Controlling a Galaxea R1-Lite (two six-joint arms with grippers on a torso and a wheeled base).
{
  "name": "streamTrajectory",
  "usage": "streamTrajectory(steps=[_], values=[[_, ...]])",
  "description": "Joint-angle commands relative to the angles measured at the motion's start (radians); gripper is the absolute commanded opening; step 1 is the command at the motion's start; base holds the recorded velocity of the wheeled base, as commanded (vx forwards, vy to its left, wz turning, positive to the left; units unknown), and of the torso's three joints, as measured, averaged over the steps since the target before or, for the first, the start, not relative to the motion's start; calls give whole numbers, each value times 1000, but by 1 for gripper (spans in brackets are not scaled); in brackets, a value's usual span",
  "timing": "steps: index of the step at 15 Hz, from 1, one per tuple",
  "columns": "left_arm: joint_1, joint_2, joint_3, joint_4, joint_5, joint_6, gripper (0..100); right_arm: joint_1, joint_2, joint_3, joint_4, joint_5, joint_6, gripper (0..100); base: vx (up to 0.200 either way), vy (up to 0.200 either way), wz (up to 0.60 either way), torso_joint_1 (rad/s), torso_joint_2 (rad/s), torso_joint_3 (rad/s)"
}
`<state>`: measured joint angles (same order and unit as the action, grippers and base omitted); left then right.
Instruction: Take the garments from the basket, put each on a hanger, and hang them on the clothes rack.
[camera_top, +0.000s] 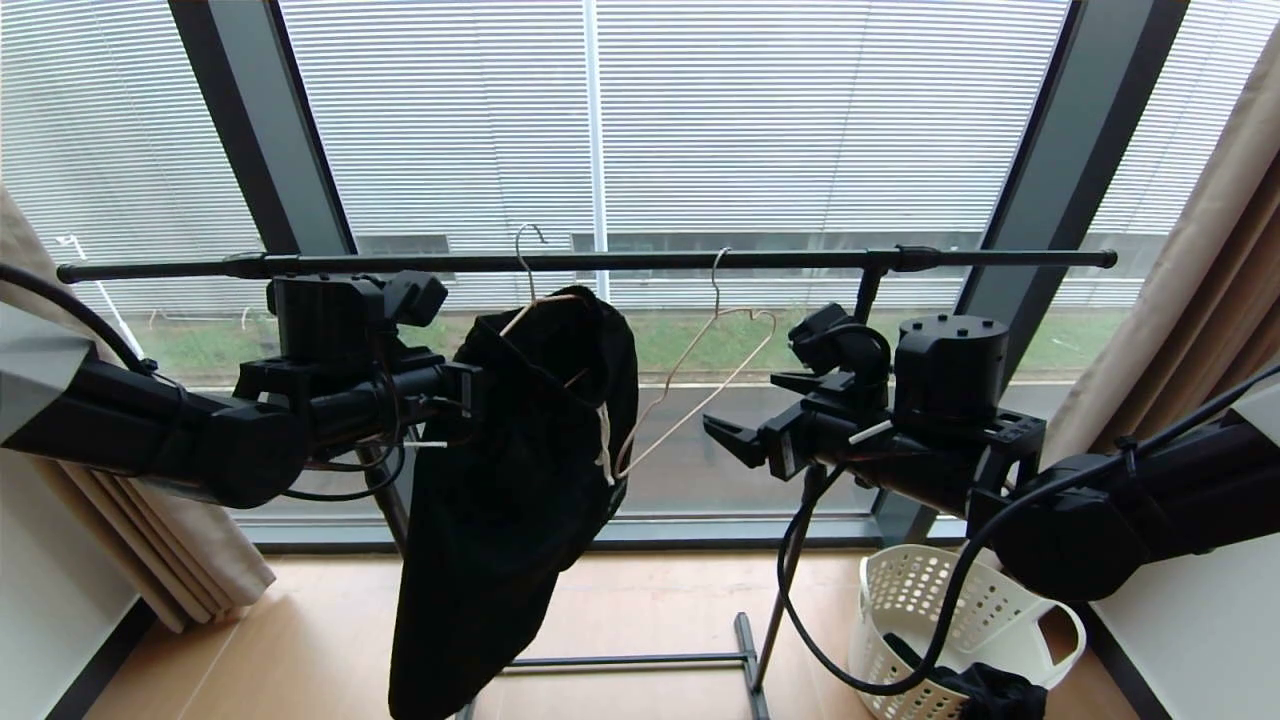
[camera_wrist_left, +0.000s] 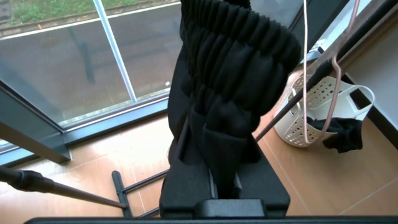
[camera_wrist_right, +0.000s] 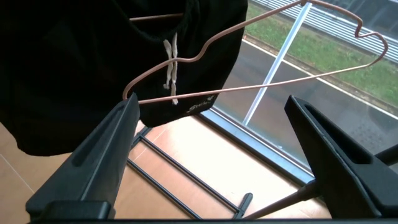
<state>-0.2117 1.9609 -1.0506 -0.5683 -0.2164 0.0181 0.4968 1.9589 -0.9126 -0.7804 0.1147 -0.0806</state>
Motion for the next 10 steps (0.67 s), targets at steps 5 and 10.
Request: streamTrajectory(steps=[5,10], values=[[-2,39,-19,-1,-1,-3,0,2,6,1,0,0,-5,100,0,0,0,0,0,0],[-11,46,-17,-1,-1,-1,0,2,6,1,0,0,-5,100,0,0,0,0,0,0]])
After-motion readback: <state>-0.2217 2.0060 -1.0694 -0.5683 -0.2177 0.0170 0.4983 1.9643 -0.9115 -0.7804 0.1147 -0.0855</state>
